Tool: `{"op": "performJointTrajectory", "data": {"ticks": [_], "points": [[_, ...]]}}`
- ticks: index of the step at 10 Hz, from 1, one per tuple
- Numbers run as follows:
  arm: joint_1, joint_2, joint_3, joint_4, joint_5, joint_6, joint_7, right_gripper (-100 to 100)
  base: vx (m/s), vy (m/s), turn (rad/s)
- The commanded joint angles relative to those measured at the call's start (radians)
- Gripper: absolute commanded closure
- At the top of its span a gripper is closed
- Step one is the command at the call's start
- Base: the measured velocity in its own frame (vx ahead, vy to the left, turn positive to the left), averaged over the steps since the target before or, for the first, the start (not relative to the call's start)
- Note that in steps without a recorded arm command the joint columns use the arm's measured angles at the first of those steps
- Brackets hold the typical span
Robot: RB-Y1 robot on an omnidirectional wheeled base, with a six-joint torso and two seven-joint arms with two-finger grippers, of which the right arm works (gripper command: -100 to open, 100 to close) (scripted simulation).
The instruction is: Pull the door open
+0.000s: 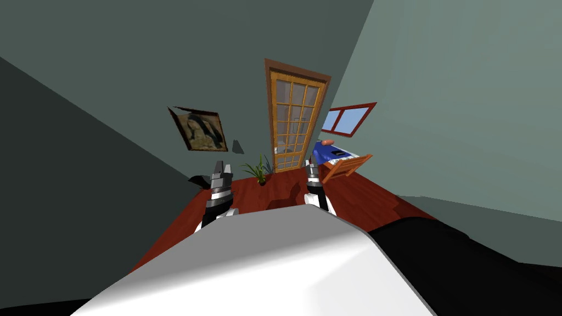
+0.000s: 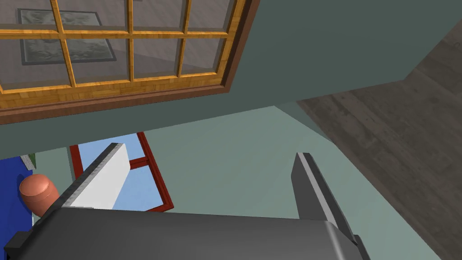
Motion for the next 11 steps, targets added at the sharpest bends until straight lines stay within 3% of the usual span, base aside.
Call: {"op": "performJointTrajectory", "data": {"ticks": [1,11], "points": [[-0.017,-0.005,-0.003,0.032,-0.016,-0.006,-0.025,-100,0.088,-0.017,0.079],[-0.093,-0.045,-0.02,0.252,-0.131,-0.08,-0.205,-100,0.08,-0.018,0.125]]}}
